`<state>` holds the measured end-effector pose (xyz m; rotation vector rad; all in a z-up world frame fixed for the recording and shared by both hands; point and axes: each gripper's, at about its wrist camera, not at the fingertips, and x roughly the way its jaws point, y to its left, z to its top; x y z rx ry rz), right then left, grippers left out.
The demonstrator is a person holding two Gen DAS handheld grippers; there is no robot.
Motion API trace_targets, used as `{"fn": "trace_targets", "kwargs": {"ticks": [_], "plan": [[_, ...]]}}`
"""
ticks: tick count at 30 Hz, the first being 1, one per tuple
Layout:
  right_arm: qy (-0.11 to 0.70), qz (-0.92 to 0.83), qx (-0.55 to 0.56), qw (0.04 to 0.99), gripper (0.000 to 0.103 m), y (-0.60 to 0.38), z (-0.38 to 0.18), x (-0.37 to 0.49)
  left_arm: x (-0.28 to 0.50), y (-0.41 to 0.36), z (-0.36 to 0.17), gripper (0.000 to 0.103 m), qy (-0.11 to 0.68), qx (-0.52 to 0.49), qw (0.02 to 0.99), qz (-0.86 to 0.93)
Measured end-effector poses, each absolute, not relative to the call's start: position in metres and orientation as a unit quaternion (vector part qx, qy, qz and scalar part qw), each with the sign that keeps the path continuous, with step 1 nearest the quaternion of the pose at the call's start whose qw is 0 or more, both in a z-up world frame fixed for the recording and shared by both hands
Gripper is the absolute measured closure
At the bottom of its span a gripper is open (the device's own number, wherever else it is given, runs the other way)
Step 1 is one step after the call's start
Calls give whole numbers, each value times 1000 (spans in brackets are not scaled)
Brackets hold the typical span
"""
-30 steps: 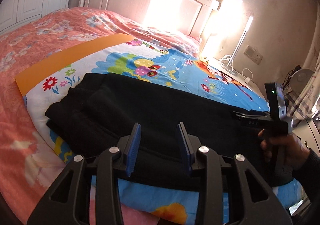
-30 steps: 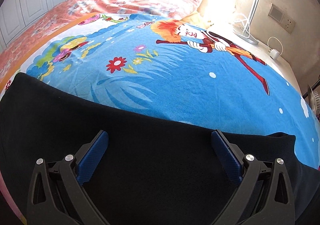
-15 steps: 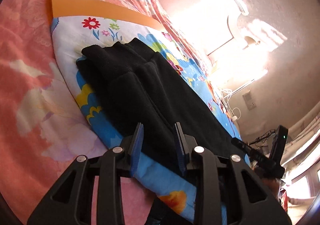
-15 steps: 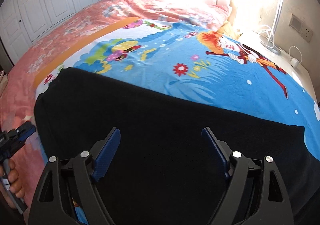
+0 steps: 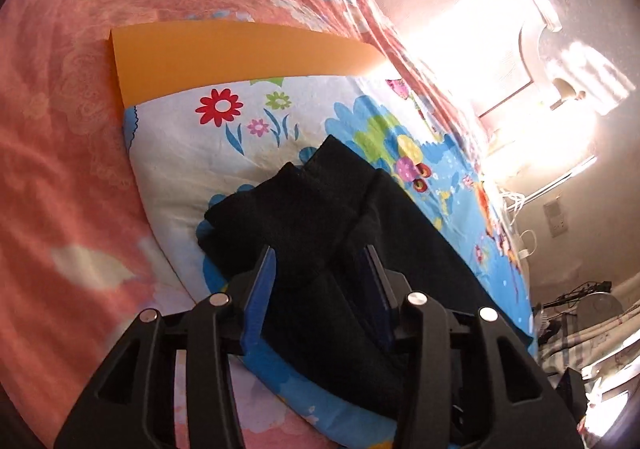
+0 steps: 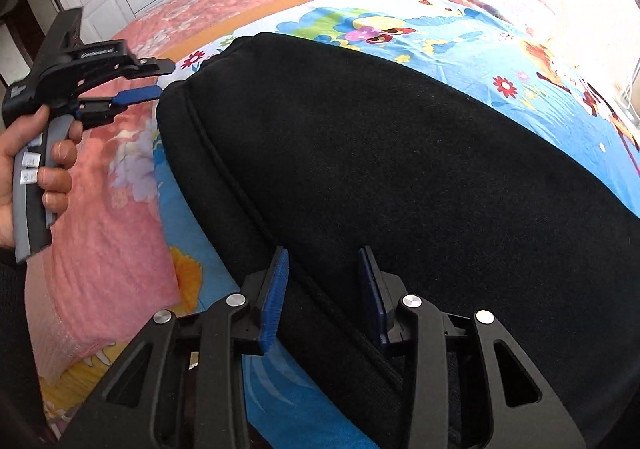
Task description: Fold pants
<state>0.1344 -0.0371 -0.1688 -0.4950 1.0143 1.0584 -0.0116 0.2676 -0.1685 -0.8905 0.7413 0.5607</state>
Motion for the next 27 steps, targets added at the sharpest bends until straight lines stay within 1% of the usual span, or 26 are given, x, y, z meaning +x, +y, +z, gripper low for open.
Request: {"fn": "trace_targets", "kwargs": {"ticks": [2, 3, 4, 5, 6, 7, 8, 10, 11, 13, 14, 15, 16, 17, 18, 21, 24, 26, 27], "plan": [[440, 477, -244, 721, 69, -37, -169, 126, 7, 274, -179, 58, 404, -387, 789, 254], [432, 477, -253, 723, 70, -38, -169, 122, 15, 272, -186, 60, 431, -371, 786, 243], [425, 477, -260, 724, 71, -37, -169, 119, 24, 271, -190, 72, 451, -349, 788, 234], [424, 477, -260, 725, 74, -37, -169, 121, 32, 272, -190, 80, 464, -336, 789, 223], [427, 475, -250, 727, 80, -38, -169, 124, 36, 275, -183, 86, 469, -330, 788, 223], [433, 474, -237, 729, 87, -40, -167, 128, 36, 273, -166, 87, 453, -322, 803, 216], [435, 471, -229, 732, 97, -42, -164, 130, 33, 267, -144, 87, 430, -307, 823, 207], [430, 475, -222, 735, 97, -45, -160, 131, 11, 259, -115, 87, 382, -313, 846, 200], [431, 478, -224, 732, 97, -45, -161, 130, 0, 261, -118, 86, 370, -327, 846, 198], [437, 475, -233, 728, 96, -43, -168, 127, -18, 274, -152, 87, 384, -336, 826, 241], [431, 474, -237, 730, 96, -43, -170, 125, -29, 285, -174, 88, 391, -363, 807, 254], [426, 474, -243, 731, 96, -42, -168, 122, -43, 294, -189, 86, 385, -406, 789, 252], [427, 475, -244, 730, 96, -42, -167, 122, -57, 298, -196, 75, 363, -438, 784, 249], [433, 475, -240, 727, 96, -43, -167, 124, -68, 297, -194, 67, 337, -445, 792, 246], [438, 476, -238, 725, 96, -42, -167, 126, -76, 296, -191, 63, 319, -443, 801, 245], [431, 470, -254, 727, 96, -40, -169, 121, -83, 299, -191, 64, 279, -491, 797, 211], [413, 464, -277, 733, 95, -40, -170, 111, -67, 301, -192, 62, 278, -510, 791, 191], [405, 462, -288, 735, 93, -40, -171, 107, -48, 300, -200, 61, 302, -527, 772, 189], [402, 461, -292, 735, 92, -40, -172, 106, -40, 299, -209, 63, 319, -540, 756, 187]]}}
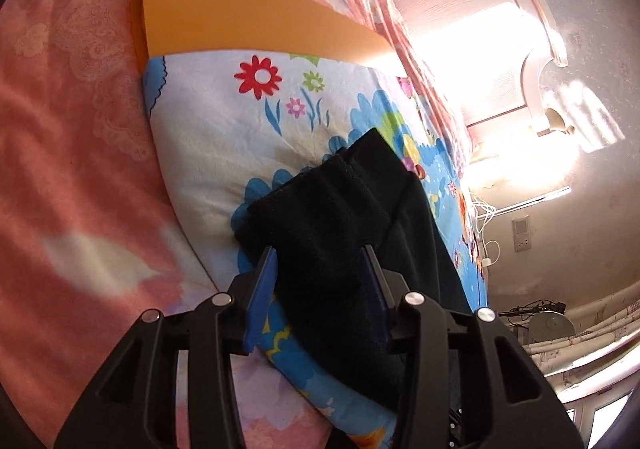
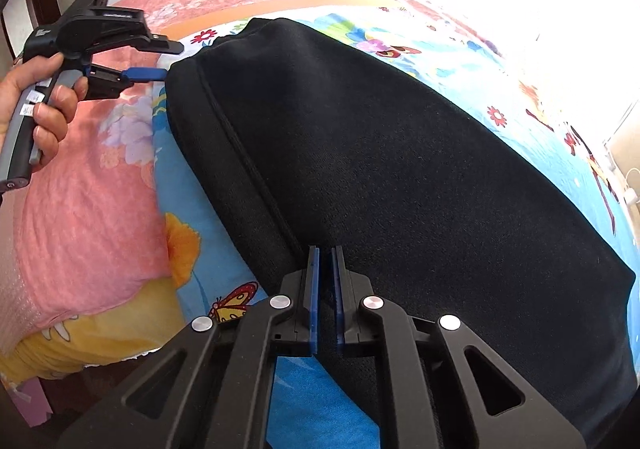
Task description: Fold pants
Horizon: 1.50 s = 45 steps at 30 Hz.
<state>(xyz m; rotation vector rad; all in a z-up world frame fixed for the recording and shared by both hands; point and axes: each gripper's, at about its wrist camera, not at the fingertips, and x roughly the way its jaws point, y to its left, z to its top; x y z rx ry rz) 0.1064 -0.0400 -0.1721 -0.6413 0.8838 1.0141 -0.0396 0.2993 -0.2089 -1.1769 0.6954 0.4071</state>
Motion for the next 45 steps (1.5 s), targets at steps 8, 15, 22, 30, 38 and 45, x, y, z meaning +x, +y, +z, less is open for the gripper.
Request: {"fn": "trace_targets", "kwargs": {"ticks": [8, 15, 22, 30, 38, 45], "plan": [[440, 471, -237, 726, 88, -49, -167, 130, -62, 287, -223, 98, 283, -531, 769, 218], [383, 422, -205, 796, 19, -59, -134, 162, -74, 291, -197, 84, 260, -470, 782, 315], [400, 346, -228, 817, 19, -49, -157, 192, 2, 233, -138, 82, 286, -255, 891, 244], [408, 341, -243, 812, 16, -47, -175, 187, 98, 217, -170, 79, 385, -74, 898, 199], [417, 339, -237, 809, 15, -47, -182, 189, 108, 259, -182, 47, 408, -52, 880, 236], [414, 335, -232, 814, 11, -49, -184, 190, 104, 245, -173, 63, 401, -96, 883, 226]]}}
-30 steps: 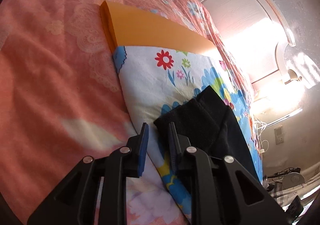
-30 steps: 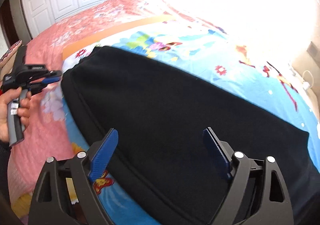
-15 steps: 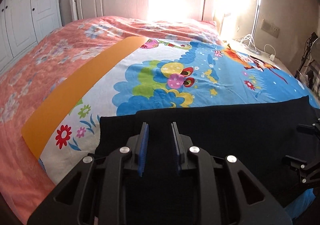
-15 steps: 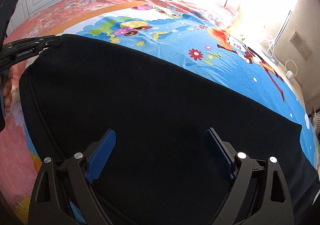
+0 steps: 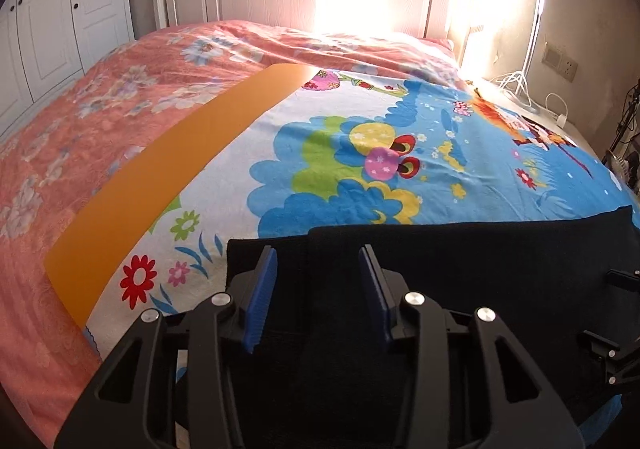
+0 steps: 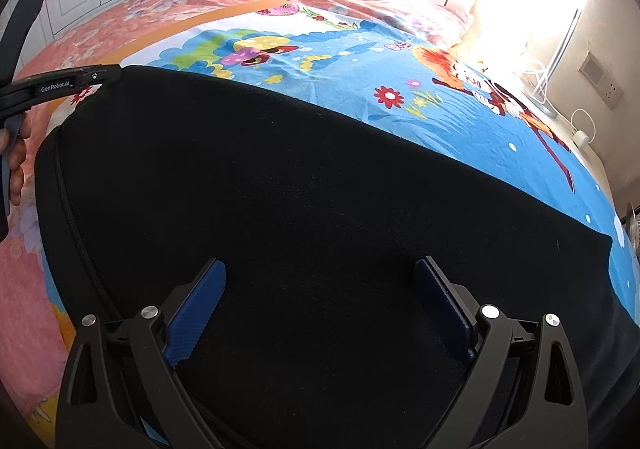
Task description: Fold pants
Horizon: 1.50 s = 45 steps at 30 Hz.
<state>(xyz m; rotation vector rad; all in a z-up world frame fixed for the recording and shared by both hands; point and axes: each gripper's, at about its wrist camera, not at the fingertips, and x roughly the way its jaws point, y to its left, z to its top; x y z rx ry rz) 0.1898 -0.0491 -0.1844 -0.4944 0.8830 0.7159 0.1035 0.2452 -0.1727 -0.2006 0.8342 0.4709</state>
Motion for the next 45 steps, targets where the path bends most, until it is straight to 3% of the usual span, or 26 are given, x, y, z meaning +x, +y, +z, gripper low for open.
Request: {"fn": "trace_targets", "kwargs": {"ticks": [4, 10, 13, 14, 15, 18, 26, 32, 33, 38, 41, 45], "plan": [[414, 335, -230, 814, 11, -49, -185, 190, 90, 282, -195, 56, 405, -200, 860, 236], [420, 335, -226, 813, 11, -50, -185, 191, 78, 284, -196, 57, 374, -246, 861, 243], [425, 331, -224, 812, 11, -49, -185, 192, 66, 297, -201, 57, 340, -320, 851, 238], [428, 329, -220, 812, 9, -50, -185, 193, 59, 302, -201, 62, 324, -347, 845, 246], [431, 324, -219, 813, 4, -50, -186, 194, 50, 308, -200, 77, 312, -368, 832, 274], [441, 321, -208, 812, 4, -53, -188, 196, 17, 324, -201, 79, 259, -437, 811, 291], [437, 336, -197, 811, 4, -56, -191, 198, 1, 221, -150, 79, 224, -322, 910, 136], [424, 342, -194, 816, 4, -58, -191, 196, 28, 122, -177, 76, 281, -226, 930, 63], [423, 342, -194, 816, 4, -59, -191, 196, 33, 116, -188, 70, 296, -224, 927, 63], [438, 346, -211, 803, 4, -56, -189, 198, 22, 132, -215, 71, 252, -309, 916, 52], [463, 370, -220, 775, 5, -47, -178, 208, 18, 129, -221, 75, 235, -304, 922, 56], [433, 413, -248, 762, 5, -16, -154, 211, 11, 127, -226, 75, 208, -320, 922, 63]]}}
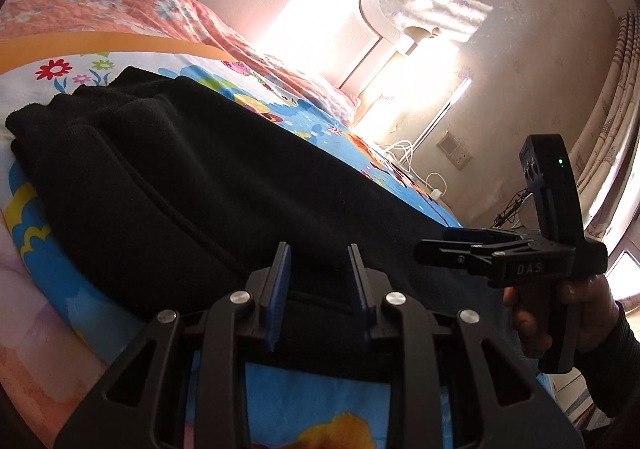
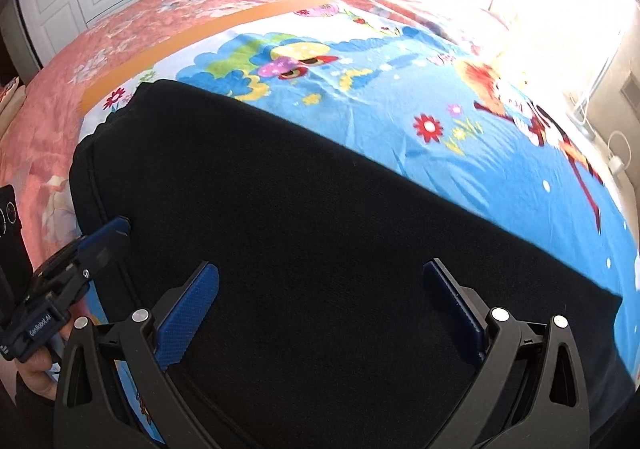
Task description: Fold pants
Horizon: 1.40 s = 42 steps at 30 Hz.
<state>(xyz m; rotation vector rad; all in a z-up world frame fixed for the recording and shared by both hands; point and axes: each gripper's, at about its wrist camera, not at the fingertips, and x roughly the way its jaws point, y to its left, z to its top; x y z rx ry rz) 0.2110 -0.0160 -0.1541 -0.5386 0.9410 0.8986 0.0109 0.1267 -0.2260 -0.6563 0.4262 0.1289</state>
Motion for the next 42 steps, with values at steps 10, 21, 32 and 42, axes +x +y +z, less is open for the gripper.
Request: {"fn": "trace_targets", "kwargs": {"ticks": [10, 21, 32, 42], "plan": [[462, 464, -206, 727, 19, 70, -178, 244, 0, 120, -223, 68, 184, -335, 920, 82], [428, 425, -244, 759, 4, 93, -197, 247, -89, 220, -233, 50, 76, -542, 827, 128], [388, 470, -237, 757, 6, 85, -173, 203, -98, 264, -259, 61, 126, -673, 711, 158], [332, 543, -270, 722, 22, 94, -161, 130, -83, 297, -256, 61, 113, -673, 714, 157]]}}
